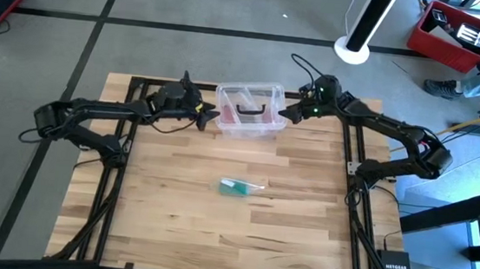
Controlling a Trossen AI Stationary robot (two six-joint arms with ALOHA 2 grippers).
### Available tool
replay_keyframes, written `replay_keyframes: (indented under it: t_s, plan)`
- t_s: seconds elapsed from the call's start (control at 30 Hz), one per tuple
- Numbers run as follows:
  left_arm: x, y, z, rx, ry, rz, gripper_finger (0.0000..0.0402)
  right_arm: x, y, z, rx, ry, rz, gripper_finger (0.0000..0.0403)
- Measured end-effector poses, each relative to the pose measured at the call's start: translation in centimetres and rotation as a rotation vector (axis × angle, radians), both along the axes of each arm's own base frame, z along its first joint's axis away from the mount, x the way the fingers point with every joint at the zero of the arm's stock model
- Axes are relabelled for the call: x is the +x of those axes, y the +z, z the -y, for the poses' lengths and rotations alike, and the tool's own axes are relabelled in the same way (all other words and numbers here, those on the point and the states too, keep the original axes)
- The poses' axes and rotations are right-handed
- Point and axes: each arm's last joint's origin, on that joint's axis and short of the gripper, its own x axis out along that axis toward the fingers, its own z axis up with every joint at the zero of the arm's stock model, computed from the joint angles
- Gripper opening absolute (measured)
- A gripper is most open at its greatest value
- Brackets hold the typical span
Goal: Roll bandage
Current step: Remove the transparent bin lid
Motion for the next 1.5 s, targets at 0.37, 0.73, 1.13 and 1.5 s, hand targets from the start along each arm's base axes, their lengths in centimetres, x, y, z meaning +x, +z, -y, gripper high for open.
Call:
replay_keyframes:
  t_s: [0.37,0.73,1.13,1.5]
  plan:
    - [0.2,0.1,0.3,-0.005,-0.007,0.008,0.0198,0.2,1.3,-1.0,0.009,0.054,0.014,0.0255]
    - [0.3,0.1,0.5,0.009,-0.026,0.006,0.0198,0.2,3.3,-1.6,-0.042,0.071,0.041,0.0244]
    - [0.6,0.2,1.0,0.042,-0.072,-0.002,0.0198,2.8,4.7,-3.2,-0.118,0.164,0.200,0.0243]
    - [0.8,0.2,1.4,0.062,-0.088,-0.010,0.0198,3.8,4.8,-4.7,-0.180,0.199,0.189,0.0065]
